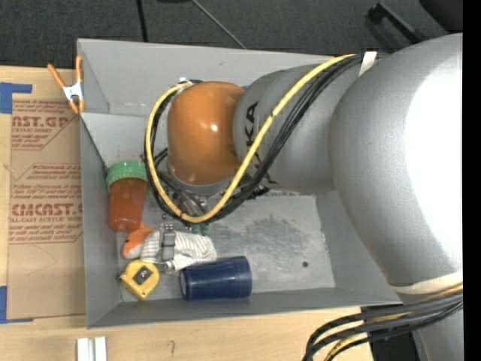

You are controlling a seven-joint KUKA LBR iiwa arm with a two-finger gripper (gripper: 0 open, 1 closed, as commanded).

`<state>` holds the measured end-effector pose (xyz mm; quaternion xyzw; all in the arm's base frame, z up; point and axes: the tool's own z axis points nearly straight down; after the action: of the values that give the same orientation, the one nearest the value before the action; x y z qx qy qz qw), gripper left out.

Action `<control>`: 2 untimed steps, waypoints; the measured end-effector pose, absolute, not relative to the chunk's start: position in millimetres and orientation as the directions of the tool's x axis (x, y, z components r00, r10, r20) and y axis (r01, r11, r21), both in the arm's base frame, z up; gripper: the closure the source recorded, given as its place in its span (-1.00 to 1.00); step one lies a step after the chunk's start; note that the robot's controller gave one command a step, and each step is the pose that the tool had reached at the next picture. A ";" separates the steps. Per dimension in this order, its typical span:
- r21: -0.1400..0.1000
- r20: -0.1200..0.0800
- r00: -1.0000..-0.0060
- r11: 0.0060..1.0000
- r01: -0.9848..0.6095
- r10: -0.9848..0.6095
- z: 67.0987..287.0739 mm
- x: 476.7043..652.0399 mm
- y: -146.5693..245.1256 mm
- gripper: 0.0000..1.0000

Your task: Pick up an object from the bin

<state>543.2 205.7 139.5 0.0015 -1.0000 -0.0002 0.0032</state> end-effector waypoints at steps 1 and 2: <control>0.002 -0.001 -1.000 1.000 -0.001 -0.001 144.3 545.5 204.7 -1.00; 0.003 -0.010 -0.999 0.999 -0.052 -0.052 75.9 531.0 155.5 -1.00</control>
Offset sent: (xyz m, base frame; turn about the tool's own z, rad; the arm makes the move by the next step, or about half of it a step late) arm -0.0150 -0.0553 -0.0695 -0.0513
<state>531.0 155.5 75.9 0.0262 -0.9996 -0.0018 -0.0048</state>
